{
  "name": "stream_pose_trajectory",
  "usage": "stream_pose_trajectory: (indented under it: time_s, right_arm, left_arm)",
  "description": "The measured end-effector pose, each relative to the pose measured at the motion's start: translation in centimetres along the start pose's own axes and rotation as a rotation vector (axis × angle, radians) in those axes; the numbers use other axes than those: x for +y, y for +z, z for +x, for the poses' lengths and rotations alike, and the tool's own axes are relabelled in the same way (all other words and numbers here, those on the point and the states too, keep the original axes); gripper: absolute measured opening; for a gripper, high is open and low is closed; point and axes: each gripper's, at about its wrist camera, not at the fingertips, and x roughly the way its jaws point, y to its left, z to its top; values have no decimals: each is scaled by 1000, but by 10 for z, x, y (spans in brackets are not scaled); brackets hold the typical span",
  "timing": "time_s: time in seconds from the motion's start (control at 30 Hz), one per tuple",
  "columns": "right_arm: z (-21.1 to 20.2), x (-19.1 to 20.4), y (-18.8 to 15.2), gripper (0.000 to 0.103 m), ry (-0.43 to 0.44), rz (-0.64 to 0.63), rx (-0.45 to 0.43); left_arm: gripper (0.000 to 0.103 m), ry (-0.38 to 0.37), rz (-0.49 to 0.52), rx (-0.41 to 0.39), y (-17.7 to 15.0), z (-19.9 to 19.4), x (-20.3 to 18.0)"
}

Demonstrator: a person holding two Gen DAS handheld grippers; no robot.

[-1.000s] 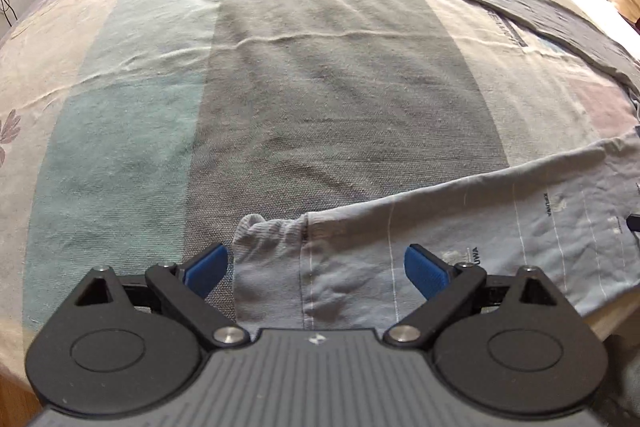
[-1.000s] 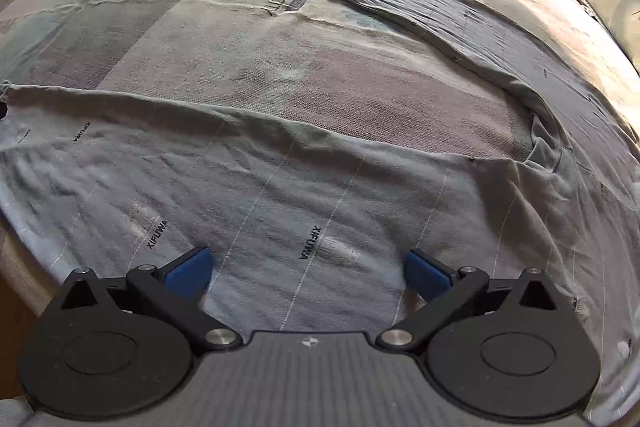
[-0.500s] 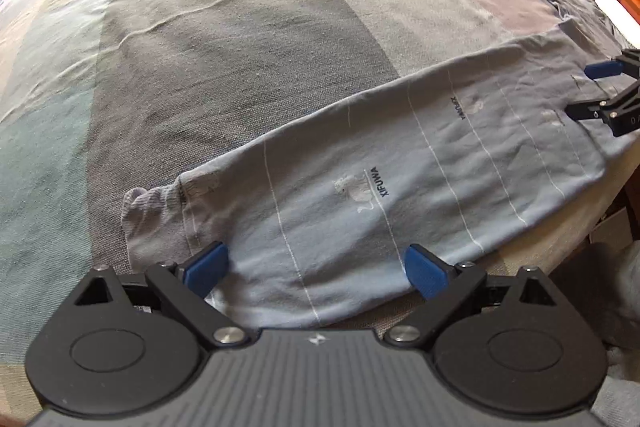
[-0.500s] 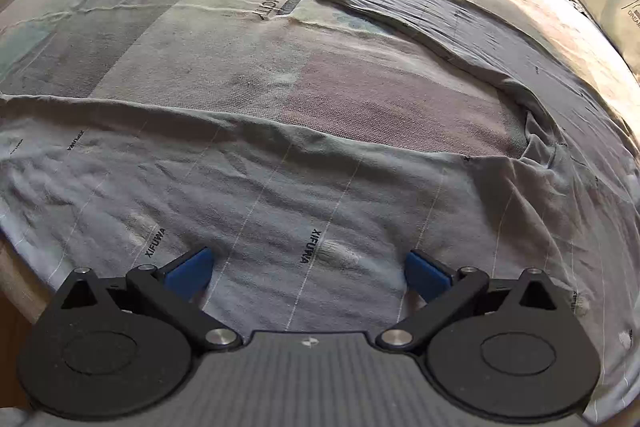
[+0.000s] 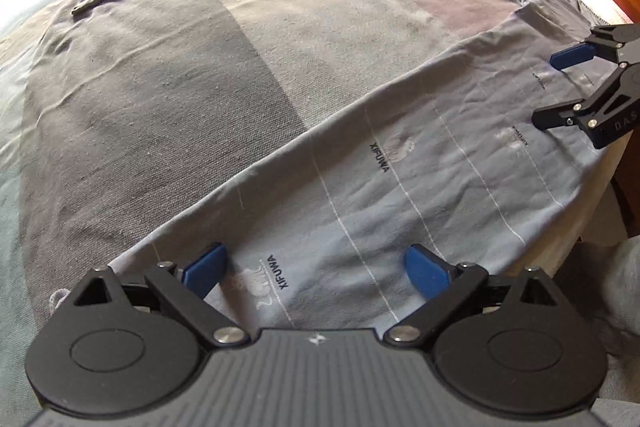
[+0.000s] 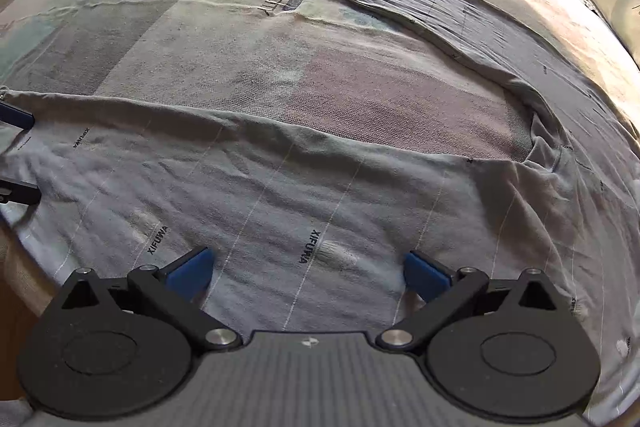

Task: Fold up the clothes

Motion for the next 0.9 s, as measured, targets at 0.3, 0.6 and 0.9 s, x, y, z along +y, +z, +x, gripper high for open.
stream_pose_trajectory:
  time_s: [0.3, 0.6, 0.9]
  right_arm:
    - [28, 0, 32, 103, 91, -1, -107]
    - [2, -24, 44, 103, 54, 32, -188]
    - [35, -68, 29, 103, -69, 126, -116]
  left_arm:
    - [100, 4, -6, 46, 7, 8, -1]
    - [99, 12, -10, 72, 17, 1, -6]
    - [99, 5, -24, 80, 34, 10, -27]
